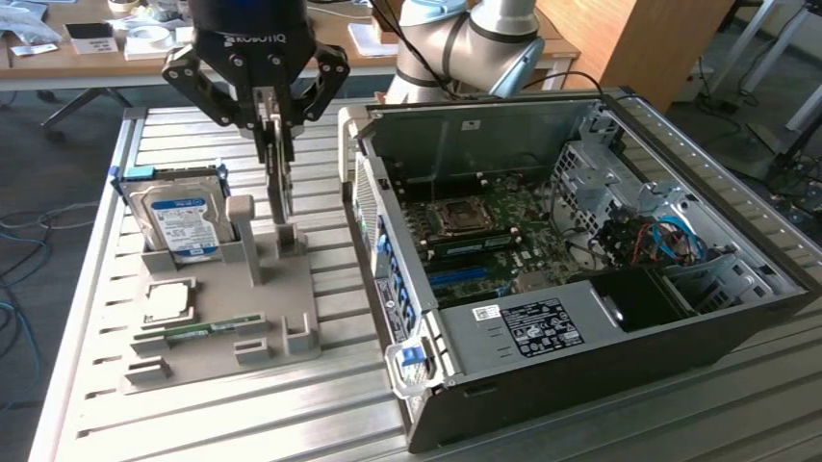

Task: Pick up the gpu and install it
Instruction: 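Pick up the gpu and move the gpu toward the slot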

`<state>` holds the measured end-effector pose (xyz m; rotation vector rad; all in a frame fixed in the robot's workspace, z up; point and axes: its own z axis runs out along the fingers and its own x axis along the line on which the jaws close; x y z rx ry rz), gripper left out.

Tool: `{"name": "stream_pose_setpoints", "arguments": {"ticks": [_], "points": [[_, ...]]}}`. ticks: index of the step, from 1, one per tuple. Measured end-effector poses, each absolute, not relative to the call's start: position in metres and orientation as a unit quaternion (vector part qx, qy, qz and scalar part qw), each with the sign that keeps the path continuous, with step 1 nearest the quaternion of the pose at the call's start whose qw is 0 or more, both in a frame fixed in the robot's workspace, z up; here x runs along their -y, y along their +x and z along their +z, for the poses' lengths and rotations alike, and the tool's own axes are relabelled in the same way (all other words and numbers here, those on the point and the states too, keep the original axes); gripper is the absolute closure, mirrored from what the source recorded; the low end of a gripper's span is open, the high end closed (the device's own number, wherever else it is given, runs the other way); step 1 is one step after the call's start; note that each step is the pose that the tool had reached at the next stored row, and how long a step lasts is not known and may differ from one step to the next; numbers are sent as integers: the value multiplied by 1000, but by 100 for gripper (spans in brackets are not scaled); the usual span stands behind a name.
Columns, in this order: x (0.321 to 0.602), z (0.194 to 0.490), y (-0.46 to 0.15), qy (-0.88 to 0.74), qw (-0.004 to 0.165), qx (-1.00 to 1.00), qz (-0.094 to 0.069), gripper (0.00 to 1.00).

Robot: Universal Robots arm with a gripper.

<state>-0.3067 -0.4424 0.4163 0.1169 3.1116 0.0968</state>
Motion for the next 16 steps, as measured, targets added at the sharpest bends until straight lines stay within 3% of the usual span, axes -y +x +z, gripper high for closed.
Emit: {"name": "stream_pose_setpoints", "arguments": {"ticks": [16], "points": [[442, 416, -284, 38, 13, -999, 31, 73]]}}
